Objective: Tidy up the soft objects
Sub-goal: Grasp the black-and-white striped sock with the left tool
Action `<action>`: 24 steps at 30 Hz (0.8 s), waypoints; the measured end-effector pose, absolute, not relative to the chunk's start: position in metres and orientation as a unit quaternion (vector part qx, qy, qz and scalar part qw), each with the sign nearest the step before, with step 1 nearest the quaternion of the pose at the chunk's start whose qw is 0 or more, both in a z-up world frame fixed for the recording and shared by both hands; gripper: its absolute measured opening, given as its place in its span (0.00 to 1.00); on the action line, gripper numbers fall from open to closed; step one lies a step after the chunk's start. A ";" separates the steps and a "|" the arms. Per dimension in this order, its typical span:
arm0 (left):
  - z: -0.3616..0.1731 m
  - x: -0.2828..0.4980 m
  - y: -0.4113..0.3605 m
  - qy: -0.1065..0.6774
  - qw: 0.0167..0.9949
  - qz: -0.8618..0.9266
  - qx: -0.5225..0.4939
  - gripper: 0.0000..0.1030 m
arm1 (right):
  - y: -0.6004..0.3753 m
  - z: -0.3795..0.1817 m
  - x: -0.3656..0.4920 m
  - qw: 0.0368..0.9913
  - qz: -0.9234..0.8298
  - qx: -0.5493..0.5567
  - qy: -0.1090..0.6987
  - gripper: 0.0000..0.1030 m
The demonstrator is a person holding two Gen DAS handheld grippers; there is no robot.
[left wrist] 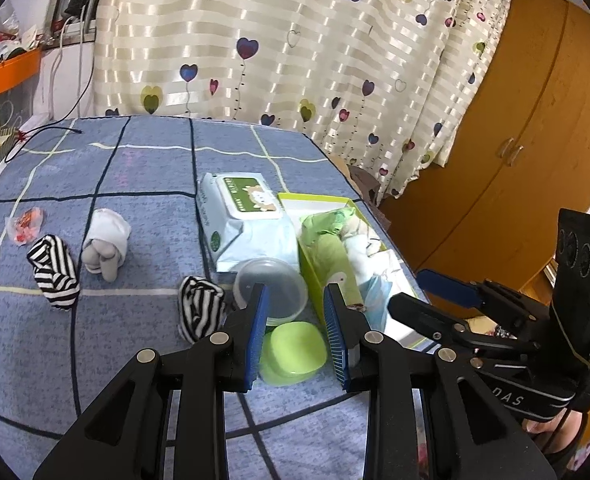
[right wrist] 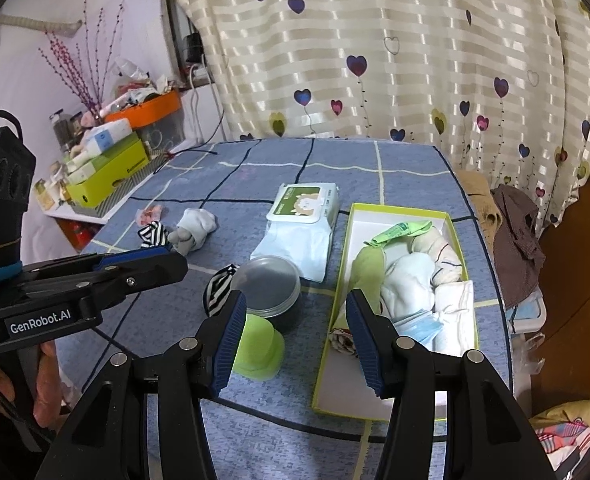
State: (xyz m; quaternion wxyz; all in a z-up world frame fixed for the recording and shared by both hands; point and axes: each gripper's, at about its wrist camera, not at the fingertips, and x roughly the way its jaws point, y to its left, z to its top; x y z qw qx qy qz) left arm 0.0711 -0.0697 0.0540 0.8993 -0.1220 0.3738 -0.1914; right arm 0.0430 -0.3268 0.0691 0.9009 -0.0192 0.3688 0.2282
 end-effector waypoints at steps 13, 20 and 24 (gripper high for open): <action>0.031 0.080 -0.036 0.392 0.898 -0.155 -0.128 0.29 | -0.313 0.066 0.046 0.895 0.245 -0.026 0.372 0.50; -0.004 0.102 -0.027 0.427 0.885 -0.140 -0.125 0.29 | -0.305 0.057 0.057 0.887 0.254 -0.029 0.384 0.50; -0.025 0.115 -0.033 0.448 0.875 -0.143 -0.116 0.36 | -0.299 0.051 0.065 0.883 0.258 -0.034 0.391 0.50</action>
